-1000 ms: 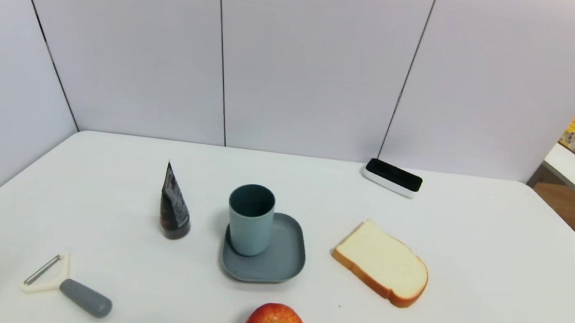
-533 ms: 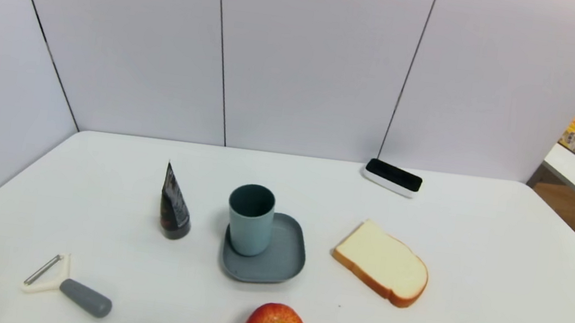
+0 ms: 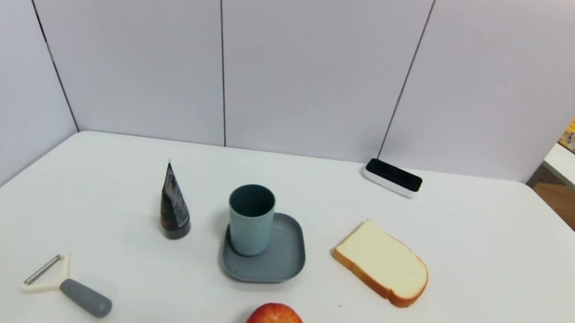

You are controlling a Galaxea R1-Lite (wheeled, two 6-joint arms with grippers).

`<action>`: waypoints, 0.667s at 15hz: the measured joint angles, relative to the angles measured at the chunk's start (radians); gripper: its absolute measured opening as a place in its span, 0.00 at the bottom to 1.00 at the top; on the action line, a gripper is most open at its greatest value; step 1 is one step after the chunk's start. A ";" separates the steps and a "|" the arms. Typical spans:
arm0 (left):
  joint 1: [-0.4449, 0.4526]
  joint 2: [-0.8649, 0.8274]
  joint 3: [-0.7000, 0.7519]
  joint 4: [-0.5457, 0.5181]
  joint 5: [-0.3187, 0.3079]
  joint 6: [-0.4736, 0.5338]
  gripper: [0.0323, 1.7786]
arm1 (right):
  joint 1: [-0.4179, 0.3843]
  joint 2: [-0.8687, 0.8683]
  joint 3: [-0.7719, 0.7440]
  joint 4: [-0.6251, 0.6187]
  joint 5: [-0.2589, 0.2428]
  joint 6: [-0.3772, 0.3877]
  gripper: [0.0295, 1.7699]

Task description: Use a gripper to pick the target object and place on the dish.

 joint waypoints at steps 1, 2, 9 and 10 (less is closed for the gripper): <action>0.000 -0.007 0.002 0.056 -0.001 -0.001 0.95 | 0.000 0.000 0.000 0.000 0.000 0.000 0.97; -0.001 -0.011 0.004 0.115 -0.005 -0.003 0.95 | 0.000 0.000 0.000 0.000 0.000 0.000 0.97; -0.001 -0.017 0.006 0.161 -0.005 -0.082 0.95 | 0.000 0.000 0.000 0.000 0.001 0.000 0.97; -0.001 -0.017 0.006 0.161 -0.005 -0.082 0.95 | 0.000 0.000 0.000 0.000 0.001 0.000 0.97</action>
